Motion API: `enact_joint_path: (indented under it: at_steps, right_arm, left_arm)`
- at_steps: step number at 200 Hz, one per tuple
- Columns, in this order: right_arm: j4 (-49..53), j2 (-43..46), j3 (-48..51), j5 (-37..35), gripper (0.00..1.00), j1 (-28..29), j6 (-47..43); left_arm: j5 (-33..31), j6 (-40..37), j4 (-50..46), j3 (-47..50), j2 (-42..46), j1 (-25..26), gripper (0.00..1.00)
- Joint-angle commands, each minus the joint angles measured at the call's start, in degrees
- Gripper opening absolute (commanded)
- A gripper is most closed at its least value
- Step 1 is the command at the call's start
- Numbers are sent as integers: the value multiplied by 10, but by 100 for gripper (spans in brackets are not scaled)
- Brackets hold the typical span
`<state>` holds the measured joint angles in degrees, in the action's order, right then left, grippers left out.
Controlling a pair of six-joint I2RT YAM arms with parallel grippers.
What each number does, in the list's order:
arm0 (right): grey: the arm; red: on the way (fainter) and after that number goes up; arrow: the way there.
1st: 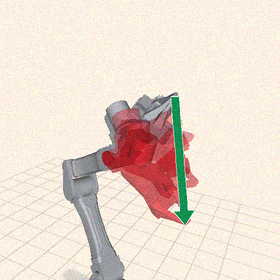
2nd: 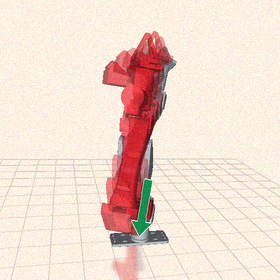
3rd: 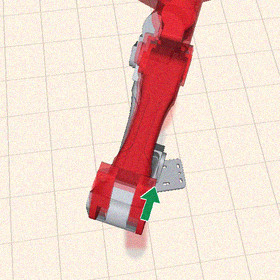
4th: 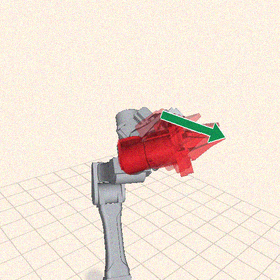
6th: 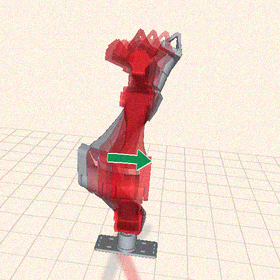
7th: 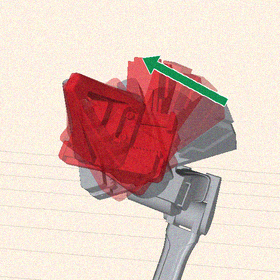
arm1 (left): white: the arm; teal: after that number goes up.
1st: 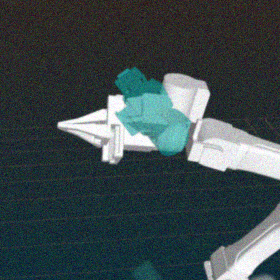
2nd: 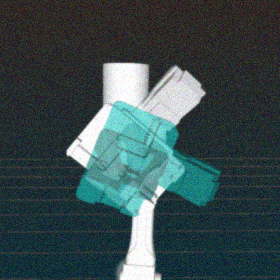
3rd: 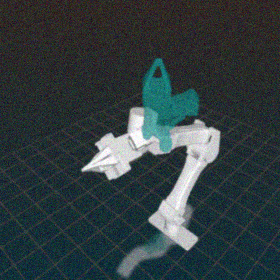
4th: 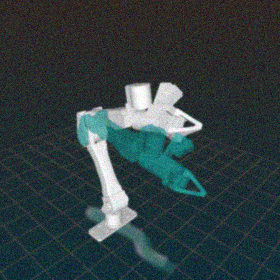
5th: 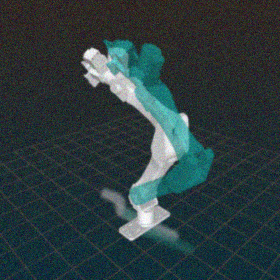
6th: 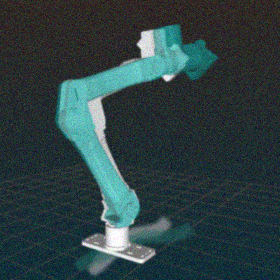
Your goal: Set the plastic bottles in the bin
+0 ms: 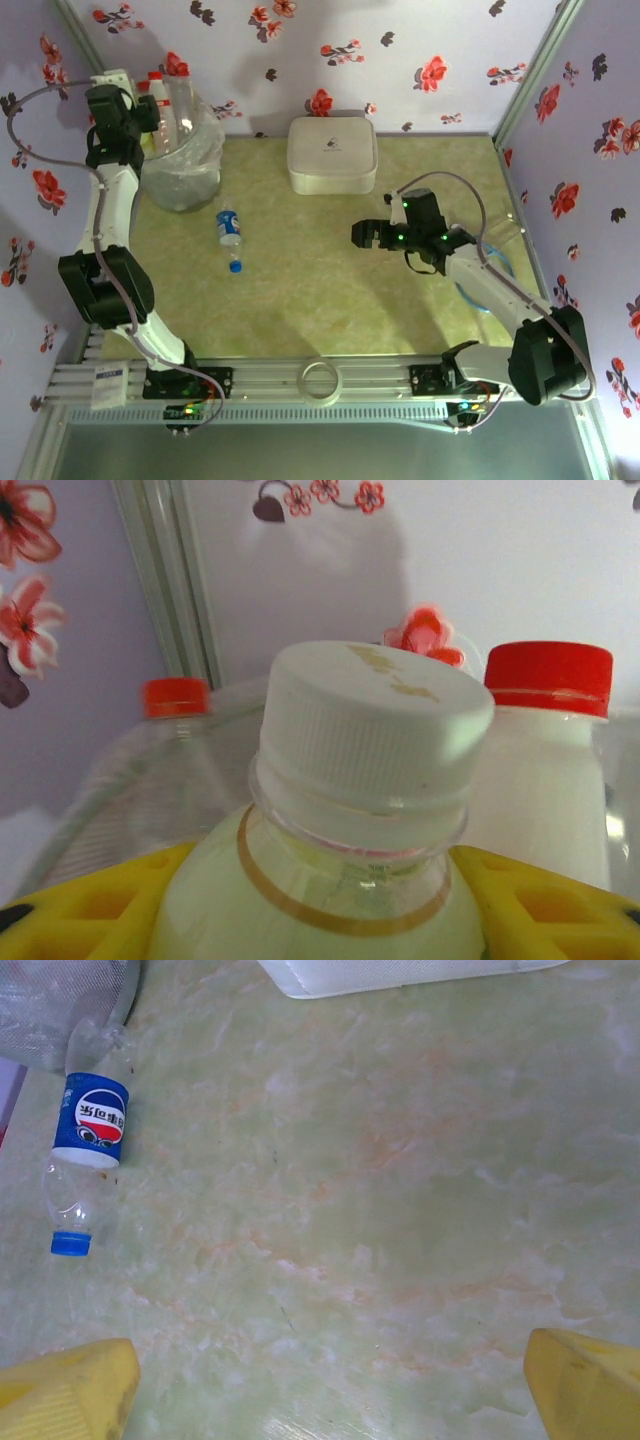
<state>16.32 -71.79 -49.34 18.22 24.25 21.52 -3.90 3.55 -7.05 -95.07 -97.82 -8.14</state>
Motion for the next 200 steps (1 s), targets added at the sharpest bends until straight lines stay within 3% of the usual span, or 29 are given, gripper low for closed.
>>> enact_joint_path:
  at_steps: [1,35,51,71,94,116,168,186,200]
  right_arm:
    - [-22,-7,-21,12,99,4,3]
    - [-18,-8,-24,10,99,5,5]
    - [-12,-7,-24,9,99,4,3]
    - [-13,-8,-22,8,99,5,4]
    - [-19,-10,-19,8,99,6,8]
    - [-24,-16,-19,9,99,7,10]
    - [-24,-20,-15,13,99,8,8]
    - [-24,-20,-13,14,99,9,9]
    - [-24,-22,-11,14,99,10,9]
  left_arm:
    - [39,-37,-133,11,-29,7,8]
    - [44,-43,-158,-10,-51,8,14]
    - [48,-36,-155,-26,-48,8,32]
    - [50,-26,-163,-63,-46,8,41]
    - [50,-21,-173,-106,-39,8,66]
    - [50,-21,-179,-142,-28,8,81]
    - [20,-25,-227,-254,-43,6,94]
    - [16,-21,-223,-297,-55,2,93]
    - [30,4,-239,-359,-82,3,86]
